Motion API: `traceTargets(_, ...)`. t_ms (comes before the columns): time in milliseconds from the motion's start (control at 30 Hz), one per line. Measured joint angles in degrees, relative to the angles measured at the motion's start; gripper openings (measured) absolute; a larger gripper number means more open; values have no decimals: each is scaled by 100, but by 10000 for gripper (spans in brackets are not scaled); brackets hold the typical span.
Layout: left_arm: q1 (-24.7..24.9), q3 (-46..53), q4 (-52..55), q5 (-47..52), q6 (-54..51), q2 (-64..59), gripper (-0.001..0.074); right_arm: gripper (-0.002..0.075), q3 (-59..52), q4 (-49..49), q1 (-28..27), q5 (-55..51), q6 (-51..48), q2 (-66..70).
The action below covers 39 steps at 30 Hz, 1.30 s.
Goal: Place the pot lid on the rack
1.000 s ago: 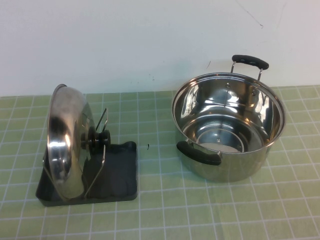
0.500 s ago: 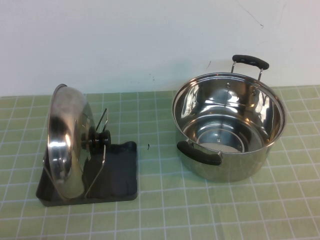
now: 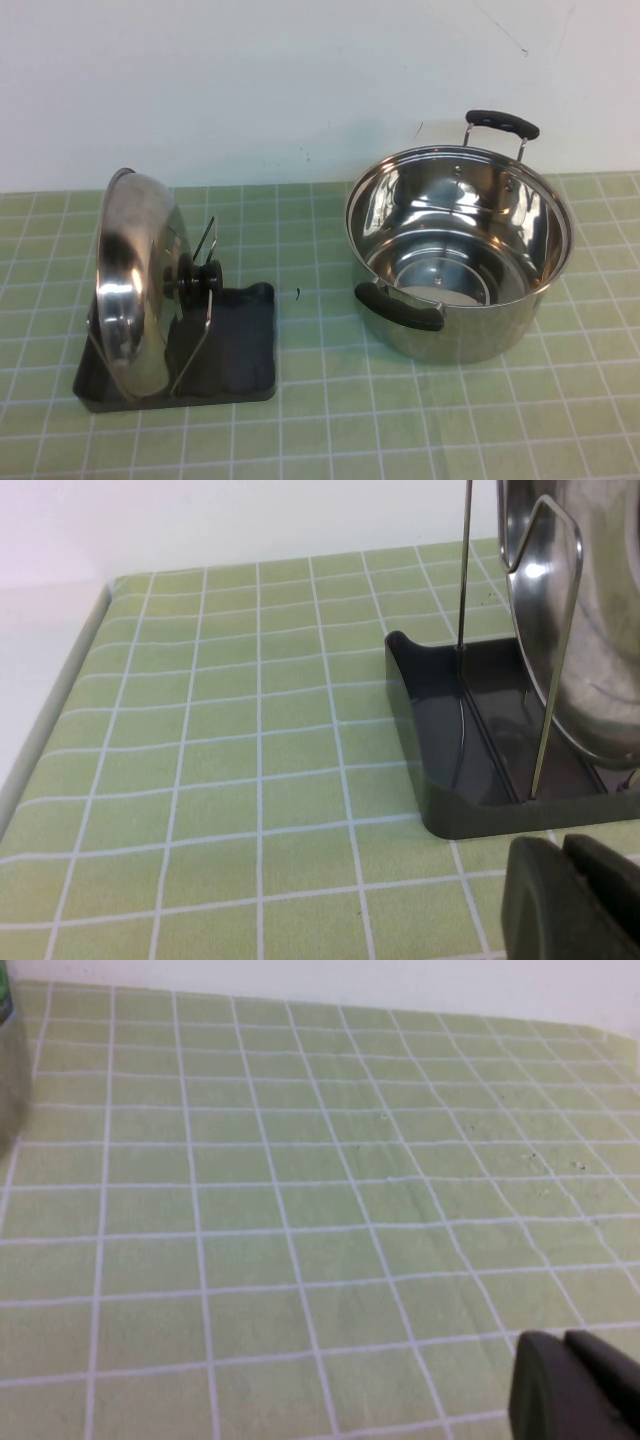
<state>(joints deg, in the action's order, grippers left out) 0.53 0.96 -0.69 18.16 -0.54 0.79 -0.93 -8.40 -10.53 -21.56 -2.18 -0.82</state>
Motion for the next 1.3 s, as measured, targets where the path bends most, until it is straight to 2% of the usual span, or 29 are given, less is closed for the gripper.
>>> traceTargets(200,0,0,0,0,0,0,-1,-1,-14,-64,116,48,-12,0)
traceTargets(533,0,0,0,0,0,0,-3,-1,-14,-89,818,48,726,0)
traceTargets(733,0,0,0,0,0,0,-3,-1,-14,-102,1202,48,818,0)
traceTargets(1300,0,0,0,0,0,0,-2,-1,-14,73,1252,70,696,0)
